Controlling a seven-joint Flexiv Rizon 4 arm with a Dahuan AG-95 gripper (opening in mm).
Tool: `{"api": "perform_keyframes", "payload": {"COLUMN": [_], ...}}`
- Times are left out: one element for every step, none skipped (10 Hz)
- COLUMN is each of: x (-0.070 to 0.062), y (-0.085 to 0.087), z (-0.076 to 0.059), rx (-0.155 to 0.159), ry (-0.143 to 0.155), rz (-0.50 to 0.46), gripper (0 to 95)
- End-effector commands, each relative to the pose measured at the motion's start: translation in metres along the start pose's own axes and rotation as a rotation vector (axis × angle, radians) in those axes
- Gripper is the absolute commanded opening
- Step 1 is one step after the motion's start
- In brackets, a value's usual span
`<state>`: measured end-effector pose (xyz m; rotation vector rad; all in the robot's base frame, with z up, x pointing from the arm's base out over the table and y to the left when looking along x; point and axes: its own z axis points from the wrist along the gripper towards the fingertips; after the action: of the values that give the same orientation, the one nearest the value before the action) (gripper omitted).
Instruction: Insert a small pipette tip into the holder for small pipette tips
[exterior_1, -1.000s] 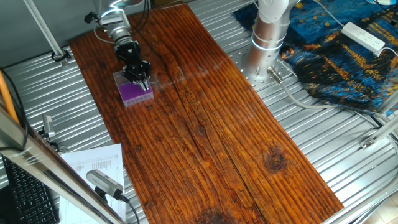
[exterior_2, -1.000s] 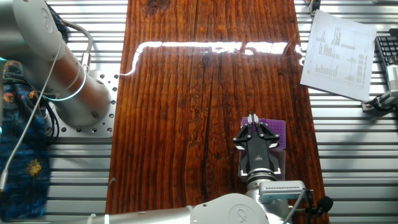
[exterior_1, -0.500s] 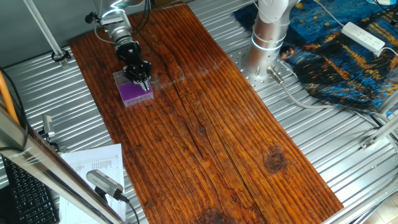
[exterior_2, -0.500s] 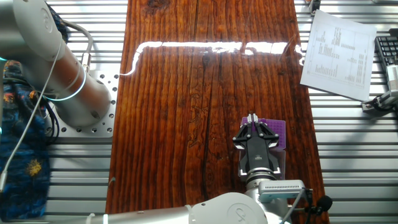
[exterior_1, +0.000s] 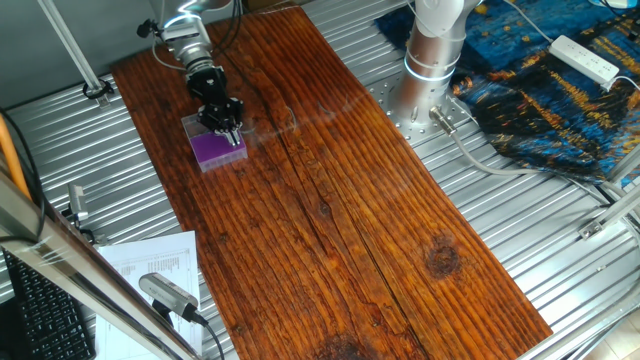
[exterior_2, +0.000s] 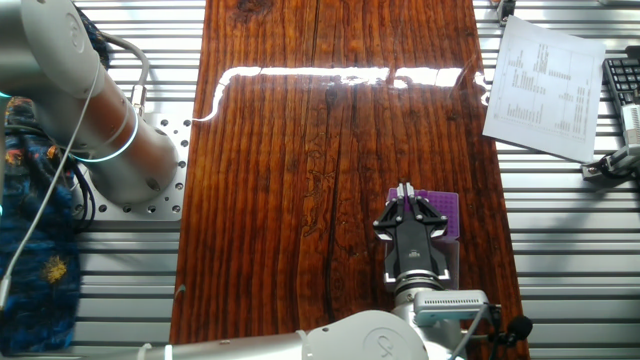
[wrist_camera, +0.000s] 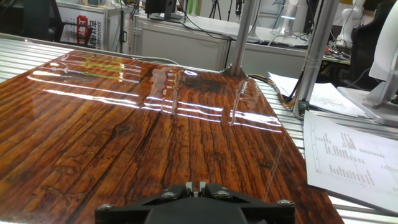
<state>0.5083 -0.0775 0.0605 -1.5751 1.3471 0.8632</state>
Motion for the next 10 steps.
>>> {"api": "perform_keyframes", "payload": {"x": [0.0004,0.0007,0.0012,0.0014,0.0014,0.0018,0.0023,0.0037,0.0042,0.0048], "y": [-0.0001,0.0000,0.0002,0.0004,0.0004,0.0005,0.0009,0.0011,0.0012,0.0015], "z": [0.0000,-0.0003,-0.0007,-0.0009,-0.0010,-0.0010,-0.0010,-0.0008,-0.0007,-0.0015], "rx": [0.000,0.000,0.000,0.000,0.000,0.000,0.000,0.000,0.000,-0.001], "ry": [-0.001,0.000,0.000,0.001,0.001,0.002,0.004,0.004,0.004,0.008], "rz": [0.000,0.000,-0.001,-0.001,-0.001,-0.002,-0.001,-0.006,-0.007,-0.007], "gripper": [0.0,0.0,0.0,0.0,0.0,0.0,0.0,0.0,0.0,0.0]}}
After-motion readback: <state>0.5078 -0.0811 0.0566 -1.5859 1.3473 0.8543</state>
